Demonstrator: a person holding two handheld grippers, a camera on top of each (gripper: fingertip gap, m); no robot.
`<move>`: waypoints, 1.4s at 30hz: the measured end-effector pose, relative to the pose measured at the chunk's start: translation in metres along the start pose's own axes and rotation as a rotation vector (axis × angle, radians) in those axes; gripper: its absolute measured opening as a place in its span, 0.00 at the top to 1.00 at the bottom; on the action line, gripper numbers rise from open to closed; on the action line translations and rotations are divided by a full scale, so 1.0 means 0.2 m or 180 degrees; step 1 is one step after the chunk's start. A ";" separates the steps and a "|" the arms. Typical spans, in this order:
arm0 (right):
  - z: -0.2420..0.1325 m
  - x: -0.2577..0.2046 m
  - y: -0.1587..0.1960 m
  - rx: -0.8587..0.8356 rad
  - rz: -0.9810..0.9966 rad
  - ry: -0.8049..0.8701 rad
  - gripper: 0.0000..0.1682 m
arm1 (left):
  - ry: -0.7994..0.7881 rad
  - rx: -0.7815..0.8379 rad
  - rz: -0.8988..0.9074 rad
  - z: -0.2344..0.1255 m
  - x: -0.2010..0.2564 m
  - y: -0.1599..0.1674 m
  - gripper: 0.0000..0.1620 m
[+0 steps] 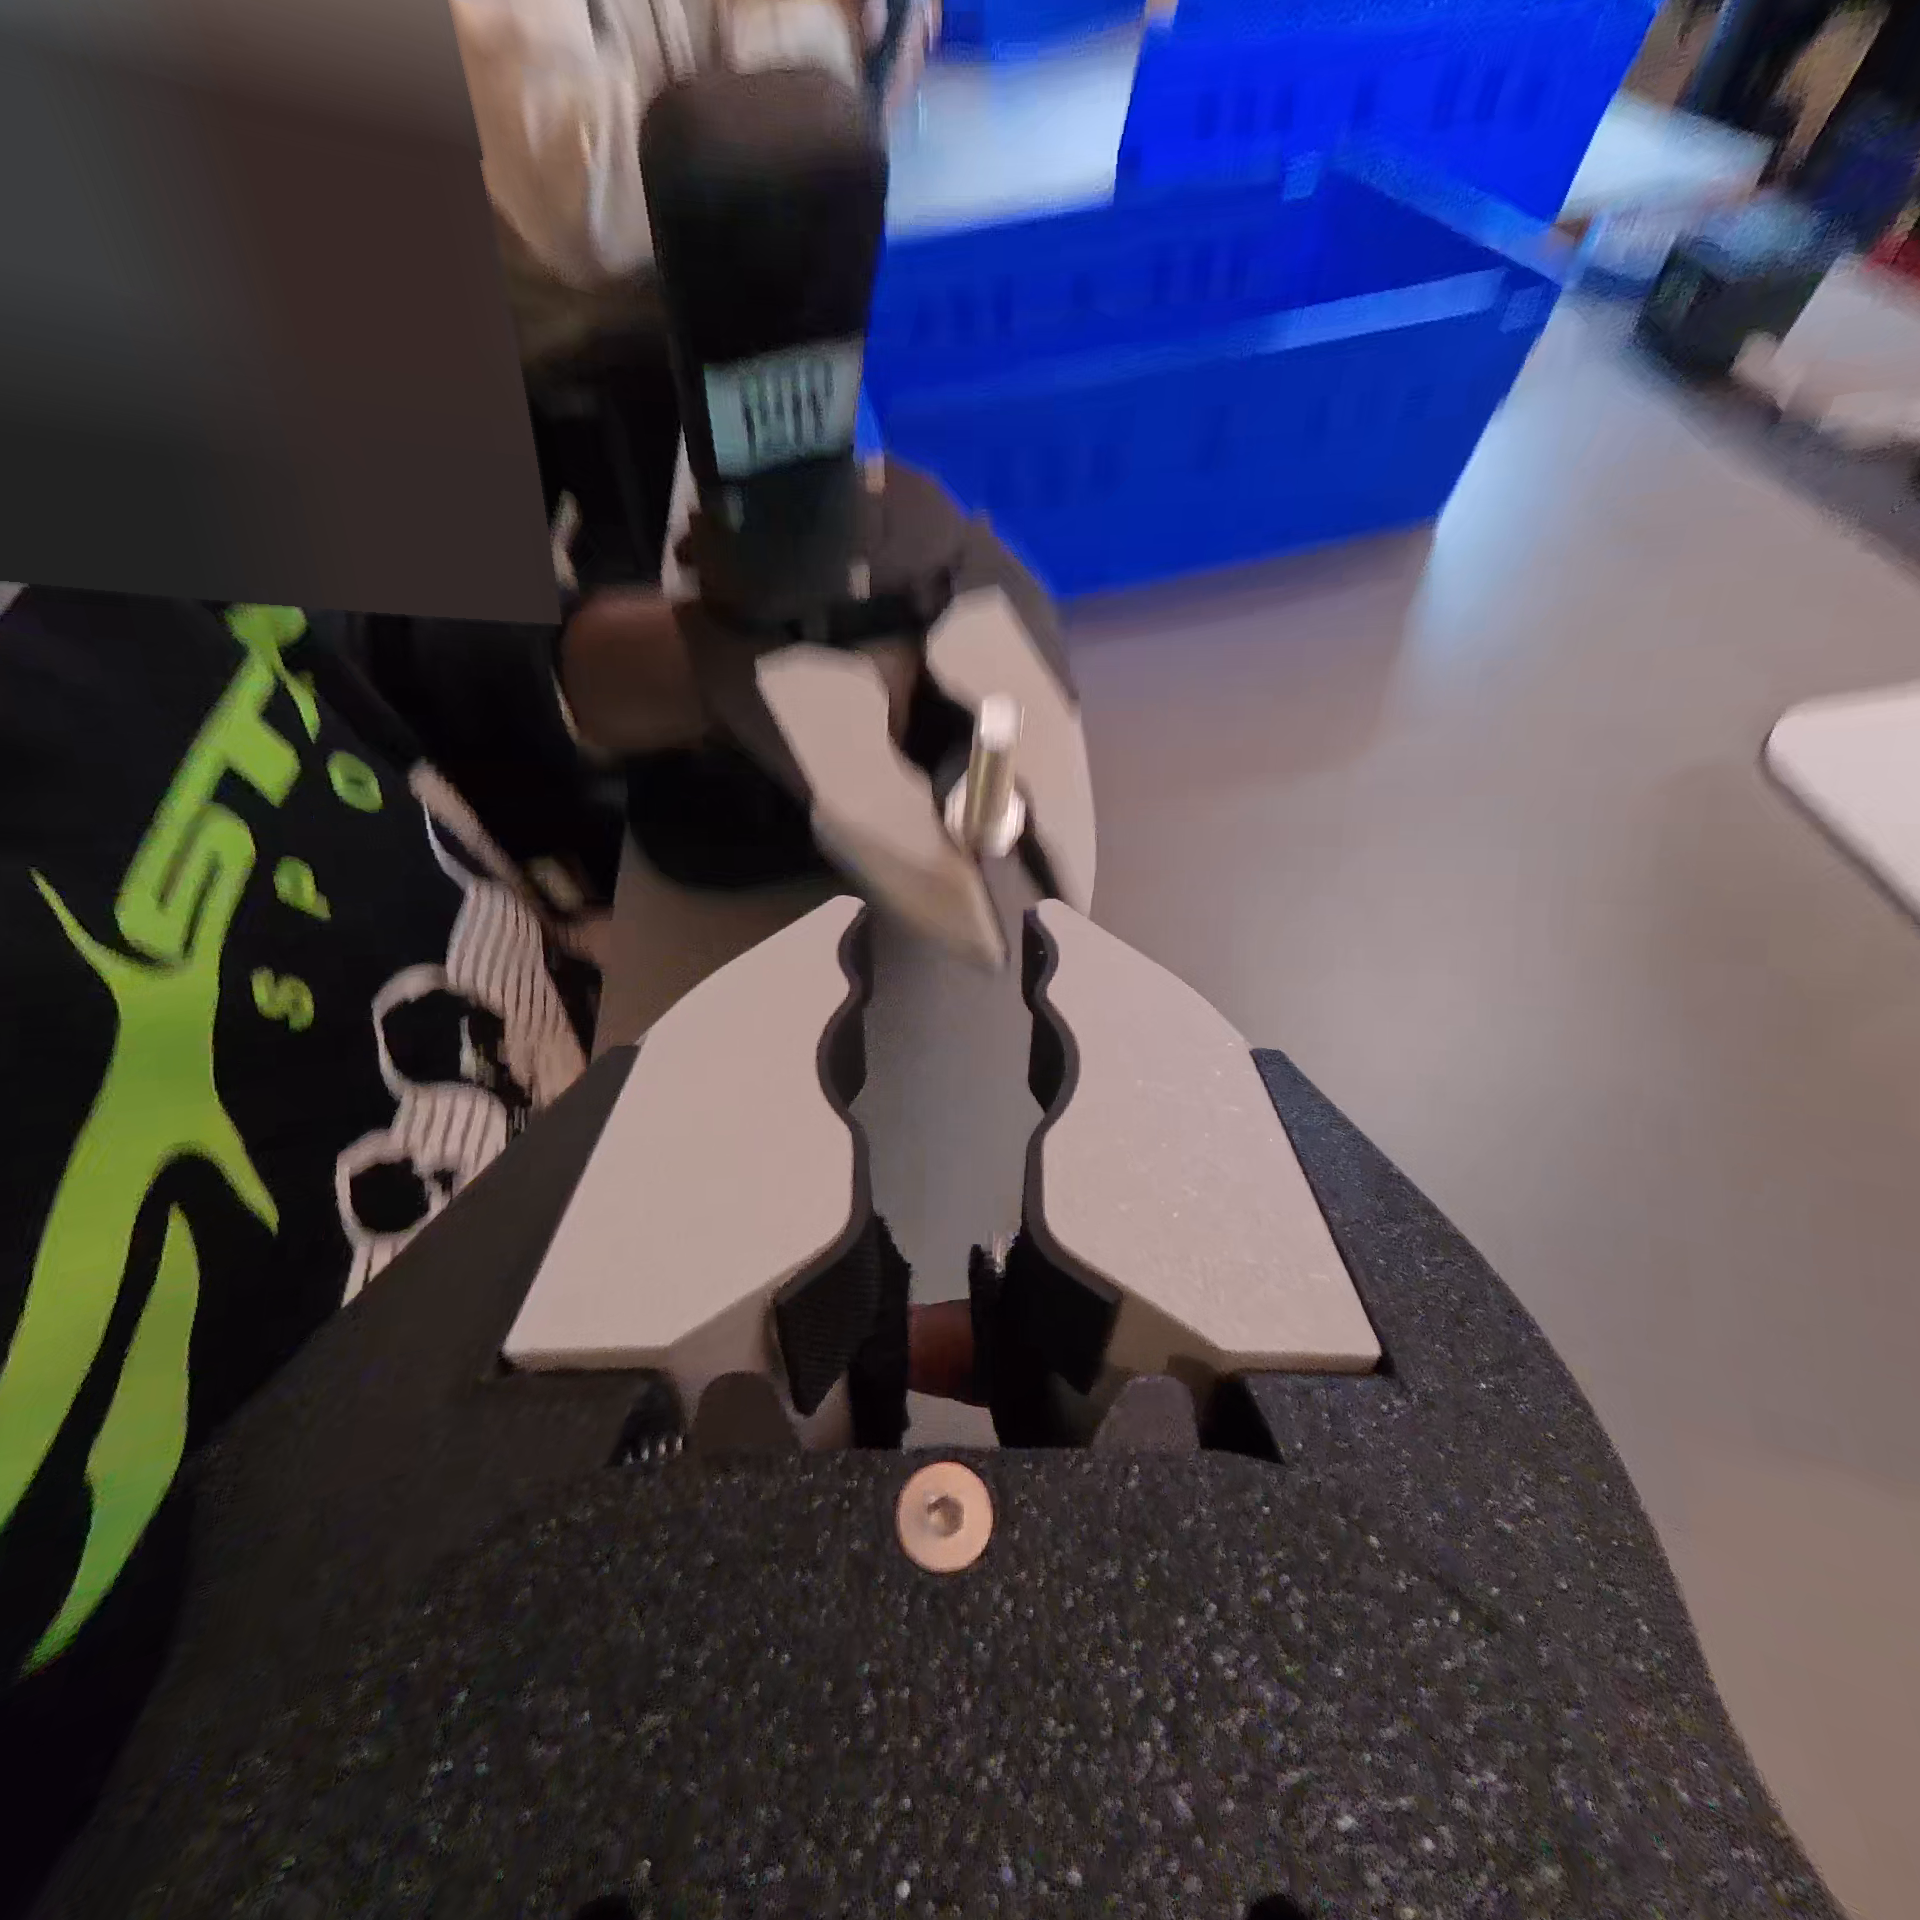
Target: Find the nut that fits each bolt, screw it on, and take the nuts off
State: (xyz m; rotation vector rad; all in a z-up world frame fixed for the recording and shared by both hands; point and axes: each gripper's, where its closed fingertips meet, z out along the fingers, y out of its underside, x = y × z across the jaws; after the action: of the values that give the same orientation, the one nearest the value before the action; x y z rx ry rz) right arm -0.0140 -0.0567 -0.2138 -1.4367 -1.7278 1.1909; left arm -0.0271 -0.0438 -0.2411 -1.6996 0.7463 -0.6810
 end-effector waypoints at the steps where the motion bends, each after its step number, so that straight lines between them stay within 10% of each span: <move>1: 0.00 0.01 0.11 -0.0380 0.0001 0.0028 0.80 | 0.0006 -0.0003 -0.0014 0.00 0.00 0.00 0.91; 5: 0.02 0.04 0.44 -0.1435 -0.0125 0.0082 0.75 | 0.0126 -0.0179 0.0073 0.02 0.03 0.04 0.91; 18: 0.11 0.10 0.56 -0.1906 -0.0285 0.0153 0.90 | 0.0162 -0.0353 0.0152 0.04 0.05 0.08 0.90; 28: -0.07 -0.11 -0.13 -0.0158 -0.1451 -0.0589 0.90 | 0.0817 -0.0267 0.0594 0.01 0.23 0.08 0.91; 42: 0.07 -0.21 -0.06 -0.0941 -0.2115 -0.1251 0.90 | 0.0923 -0.0234 0.0684 0.01 0.26 0.08 0.91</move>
State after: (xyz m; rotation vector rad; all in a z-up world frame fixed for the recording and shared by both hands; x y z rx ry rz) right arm -0.0210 -0.1002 -0.2036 -0.6709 -2.4690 0.9010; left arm 0.0053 -0.0866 -0.2538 -1.5741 1.1526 -0.7645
